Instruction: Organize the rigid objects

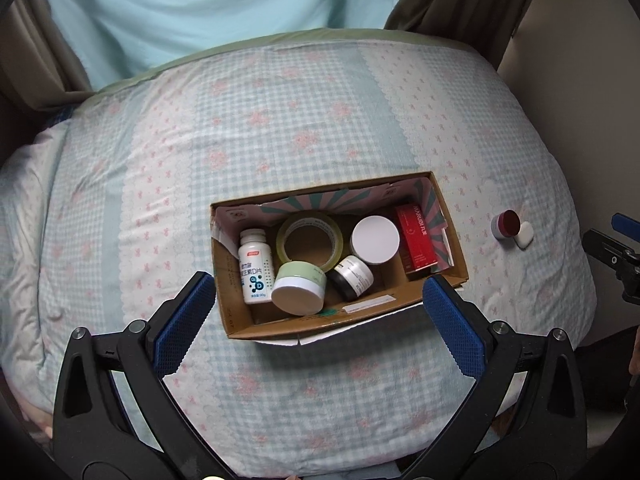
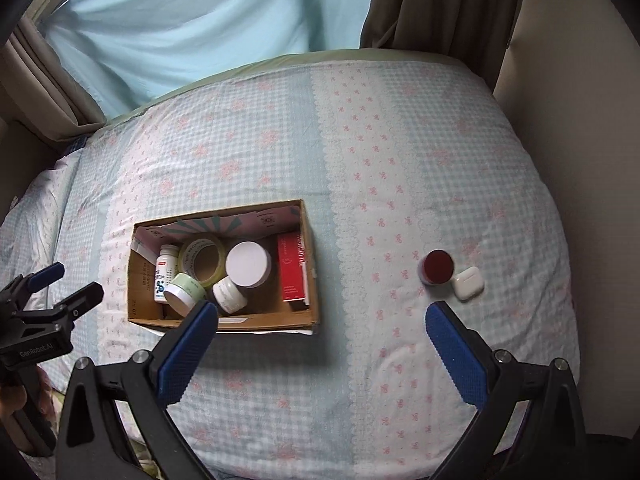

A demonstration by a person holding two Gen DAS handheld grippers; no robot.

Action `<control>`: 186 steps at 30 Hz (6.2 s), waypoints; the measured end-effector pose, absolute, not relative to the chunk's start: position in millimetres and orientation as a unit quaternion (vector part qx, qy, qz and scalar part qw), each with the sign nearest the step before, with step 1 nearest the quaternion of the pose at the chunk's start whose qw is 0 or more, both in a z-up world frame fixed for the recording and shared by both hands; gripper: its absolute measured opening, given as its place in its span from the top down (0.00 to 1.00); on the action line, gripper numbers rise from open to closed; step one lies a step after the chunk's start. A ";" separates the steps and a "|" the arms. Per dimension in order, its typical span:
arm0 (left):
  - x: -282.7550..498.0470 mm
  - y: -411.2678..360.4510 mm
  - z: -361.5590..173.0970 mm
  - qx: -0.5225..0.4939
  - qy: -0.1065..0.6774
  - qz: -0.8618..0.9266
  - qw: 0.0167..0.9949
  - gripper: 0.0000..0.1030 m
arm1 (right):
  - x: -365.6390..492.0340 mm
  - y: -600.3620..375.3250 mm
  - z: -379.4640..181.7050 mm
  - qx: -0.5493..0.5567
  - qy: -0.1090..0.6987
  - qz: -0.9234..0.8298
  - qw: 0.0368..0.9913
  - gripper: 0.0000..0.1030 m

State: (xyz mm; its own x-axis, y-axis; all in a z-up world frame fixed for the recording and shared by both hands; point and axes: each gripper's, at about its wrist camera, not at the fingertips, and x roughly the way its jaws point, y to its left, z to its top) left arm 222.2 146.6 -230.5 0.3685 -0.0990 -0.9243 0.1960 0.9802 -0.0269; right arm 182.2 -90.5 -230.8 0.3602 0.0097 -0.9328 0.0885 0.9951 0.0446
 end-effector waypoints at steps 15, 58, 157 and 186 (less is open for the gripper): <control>193.2 -81.7 -276.8 0.066 0.549 -0.132 0.823 0.00 | 140.4 -273.2 -270.7 -0.060 0.558 0.023 0.827 0.00; 251.8 -238.3 -494.9 0.070 0.574 -0.240 0.780 0.49 | 181.8 -306.2 -503.8 -0.094 0.484 0.089 0.865 0.45; 312.6 155.4 -381.7 0.142 0.596 -0.239 0.753 0.00 | 221.3 29.0 -408.7 0.064 0.659 0.066 0.747 0.00; 110.1 158.3 -10.6 0.013 0.291 -0.058 0.955 0.00 | 104.7 -58.4 -20.0 0.005 0.335 0.010 0.942 0.00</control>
